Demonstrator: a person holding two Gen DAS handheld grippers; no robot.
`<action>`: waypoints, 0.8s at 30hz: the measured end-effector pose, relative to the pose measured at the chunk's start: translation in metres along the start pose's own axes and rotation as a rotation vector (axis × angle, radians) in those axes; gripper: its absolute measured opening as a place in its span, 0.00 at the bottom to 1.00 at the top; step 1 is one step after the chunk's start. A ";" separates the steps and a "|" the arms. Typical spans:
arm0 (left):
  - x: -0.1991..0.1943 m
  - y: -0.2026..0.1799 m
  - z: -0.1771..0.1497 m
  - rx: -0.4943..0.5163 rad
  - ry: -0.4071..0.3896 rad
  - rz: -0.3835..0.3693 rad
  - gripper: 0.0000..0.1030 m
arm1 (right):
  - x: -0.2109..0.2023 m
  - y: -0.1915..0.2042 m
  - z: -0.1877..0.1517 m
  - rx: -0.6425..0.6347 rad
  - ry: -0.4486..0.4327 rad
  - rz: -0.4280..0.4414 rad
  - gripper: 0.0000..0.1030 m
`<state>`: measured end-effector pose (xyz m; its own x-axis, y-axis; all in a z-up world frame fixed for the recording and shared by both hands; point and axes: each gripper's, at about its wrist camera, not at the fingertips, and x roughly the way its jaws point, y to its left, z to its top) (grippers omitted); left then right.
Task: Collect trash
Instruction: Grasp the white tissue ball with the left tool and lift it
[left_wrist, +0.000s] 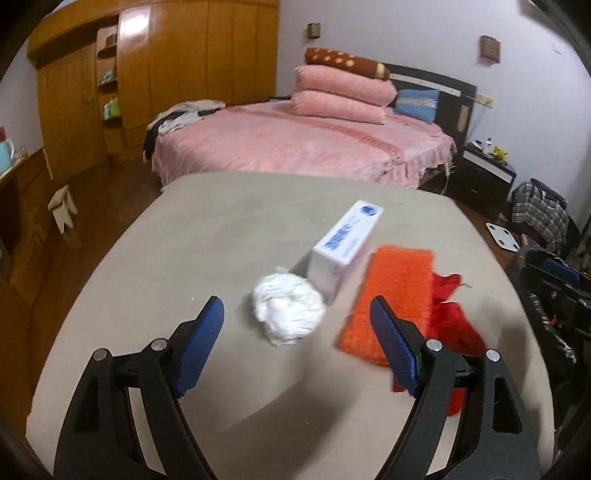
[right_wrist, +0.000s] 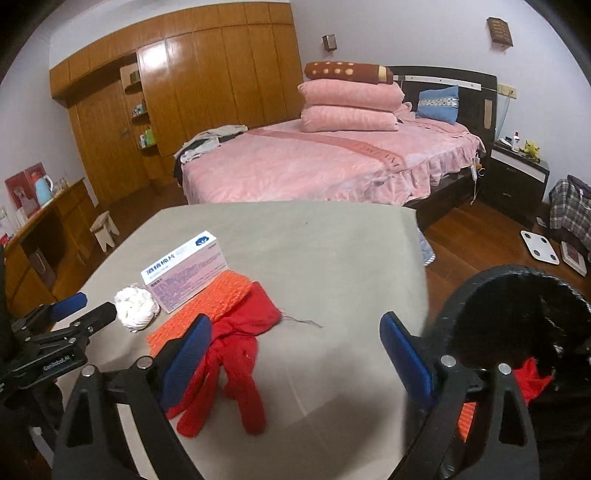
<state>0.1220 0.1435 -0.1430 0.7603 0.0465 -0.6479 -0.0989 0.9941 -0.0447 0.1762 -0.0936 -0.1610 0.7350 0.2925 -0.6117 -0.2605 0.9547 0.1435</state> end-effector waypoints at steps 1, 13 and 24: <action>0.005 0.002 0.000 -0.005 0.008 0.001 0.77 | 0.004 0.003 0.000 -0.008 0.005 -0.005 0.88; 0.062 0.012 0.001 -0.020 0.137 -0.025 0.56 | 0.029 0.009 -0.012 -0.024 0.058 -0.023 0.88; 0.034 0.005 -0.013 0.006 0.097 -0.043 0.36 | 0.043 0.027 -0.025 -0.057 0.112 0.014 0.88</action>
<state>0.1391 0.1487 -0.1756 0.6980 -0.0057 -0.7161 -0.0631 0.9956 -0.0694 0.1849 -0.0564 -0.2034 0.6575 0.2944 -0.6935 -0.3077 0.9452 0.1096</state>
